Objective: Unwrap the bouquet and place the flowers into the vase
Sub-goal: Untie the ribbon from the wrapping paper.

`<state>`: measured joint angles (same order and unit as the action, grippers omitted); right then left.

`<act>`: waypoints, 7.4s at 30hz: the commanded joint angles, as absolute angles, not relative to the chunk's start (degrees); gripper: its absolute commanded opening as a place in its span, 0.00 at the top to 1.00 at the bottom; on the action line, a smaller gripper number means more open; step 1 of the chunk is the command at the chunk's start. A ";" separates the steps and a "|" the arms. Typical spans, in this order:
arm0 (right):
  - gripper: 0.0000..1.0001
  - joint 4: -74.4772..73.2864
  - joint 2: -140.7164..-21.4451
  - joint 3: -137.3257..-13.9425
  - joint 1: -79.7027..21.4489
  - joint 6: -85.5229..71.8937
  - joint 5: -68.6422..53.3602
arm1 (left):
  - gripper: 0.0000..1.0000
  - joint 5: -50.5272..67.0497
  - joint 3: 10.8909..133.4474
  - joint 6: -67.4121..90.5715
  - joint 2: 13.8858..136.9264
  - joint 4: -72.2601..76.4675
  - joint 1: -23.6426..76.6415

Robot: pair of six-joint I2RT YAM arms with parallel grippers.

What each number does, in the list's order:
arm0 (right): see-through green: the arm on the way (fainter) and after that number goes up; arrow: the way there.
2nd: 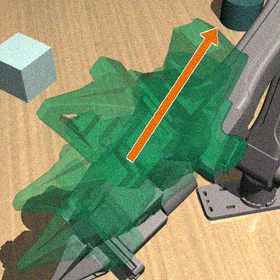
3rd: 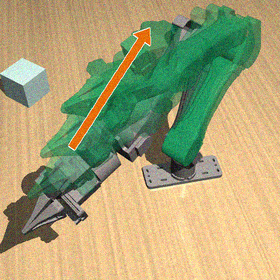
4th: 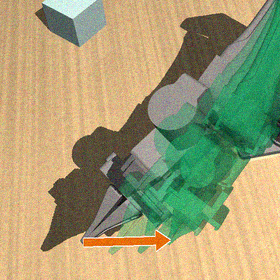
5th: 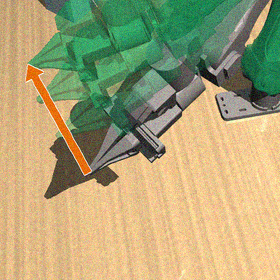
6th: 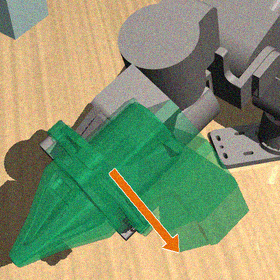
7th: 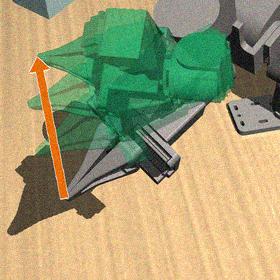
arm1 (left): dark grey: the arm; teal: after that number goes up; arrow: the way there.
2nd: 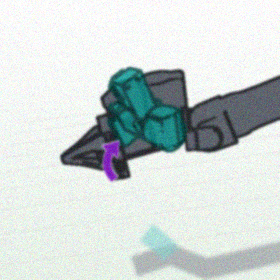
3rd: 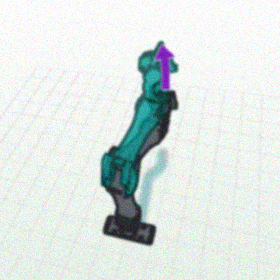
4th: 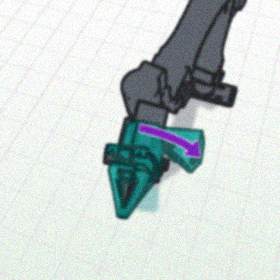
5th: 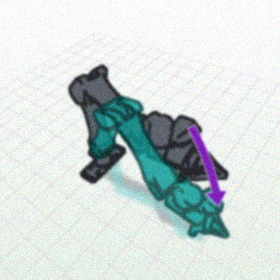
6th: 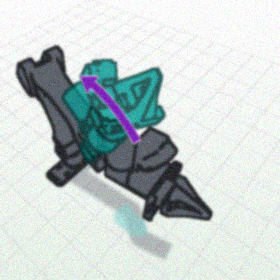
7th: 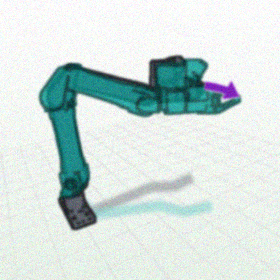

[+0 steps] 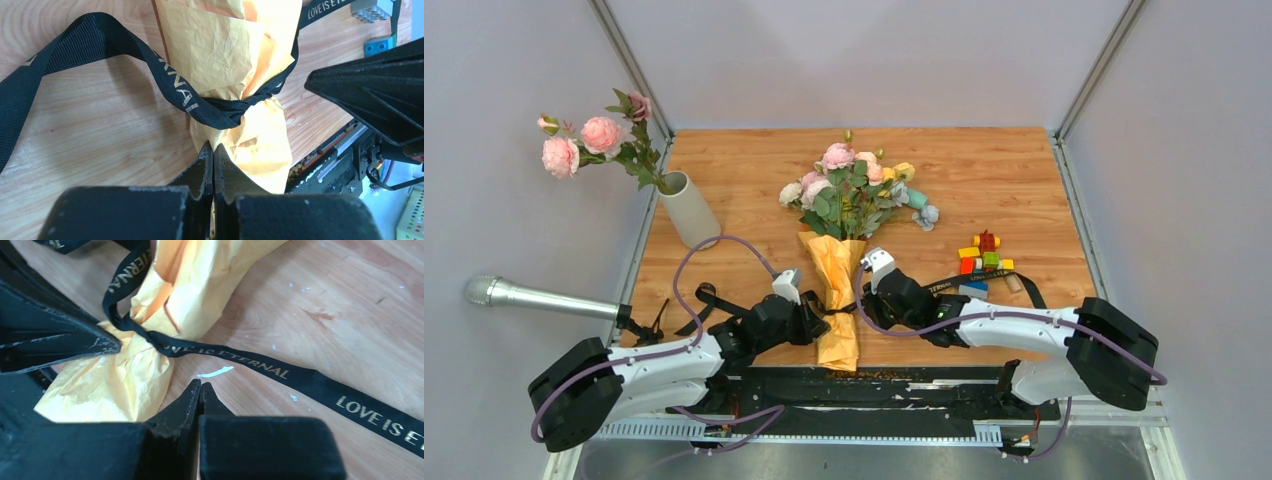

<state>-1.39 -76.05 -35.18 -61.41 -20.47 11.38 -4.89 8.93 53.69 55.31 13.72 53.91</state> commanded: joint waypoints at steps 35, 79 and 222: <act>0.75 -4.65 -91.41 -52.78 -64.01 -5.97 3.56 | 1.00 -6.77 10.50 51.51 54.57 11.16 53.92; 0.81 -2.43 -81.63 -47.04 -72.82 -12.04 16.16 | 1.00 -8.57 9.24 52.16 52.08 9.44 53.88; 0.96 23.20 -84.87 -26.16 -63.37 -42.54 4.16 | 0.90 0.44 32.23 12.30 69.64 -2.45 53.35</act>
<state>24.75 -84.40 -25.23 -63.46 -42.59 2.31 -1.89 32.32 12.03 70.08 -5.30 53.47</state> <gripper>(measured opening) 0.054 0.137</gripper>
